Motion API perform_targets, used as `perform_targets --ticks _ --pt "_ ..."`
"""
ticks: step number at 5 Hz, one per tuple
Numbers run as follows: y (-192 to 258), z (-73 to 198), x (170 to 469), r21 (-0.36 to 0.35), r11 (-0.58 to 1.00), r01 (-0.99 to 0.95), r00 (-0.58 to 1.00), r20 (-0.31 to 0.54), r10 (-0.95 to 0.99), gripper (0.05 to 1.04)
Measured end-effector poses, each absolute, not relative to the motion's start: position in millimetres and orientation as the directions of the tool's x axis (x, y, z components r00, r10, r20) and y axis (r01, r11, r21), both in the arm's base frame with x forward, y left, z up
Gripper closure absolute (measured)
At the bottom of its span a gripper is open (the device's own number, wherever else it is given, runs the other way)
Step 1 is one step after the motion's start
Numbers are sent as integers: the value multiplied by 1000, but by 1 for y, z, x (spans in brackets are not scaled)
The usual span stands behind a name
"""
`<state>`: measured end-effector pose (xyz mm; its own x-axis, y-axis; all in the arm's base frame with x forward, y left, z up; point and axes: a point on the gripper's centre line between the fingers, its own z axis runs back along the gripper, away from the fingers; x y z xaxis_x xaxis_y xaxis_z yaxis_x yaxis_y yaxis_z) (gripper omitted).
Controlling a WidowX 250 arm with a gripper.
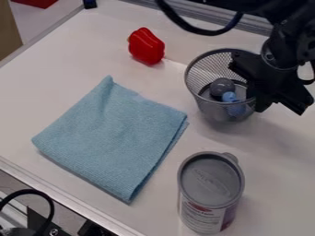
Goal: Moved the silver pot in the upper right side of the table
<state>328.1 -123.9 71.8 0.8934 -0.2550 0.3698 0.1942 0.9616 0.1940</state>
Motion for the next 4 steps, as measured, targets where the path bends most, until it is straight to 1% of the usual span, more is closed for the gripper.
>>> perform_targets --ticks 1,2,3,4 --pt "-123 71 332 198 960 197 893 369 -260 1026" --pt "-119 61 336 211 959 191 903 345 -256 1026" --pt "-116 61 338 215 959 186 912 326 -250 1026" --pt "-111 55 342 242 957 157 930 289 -226 1004"
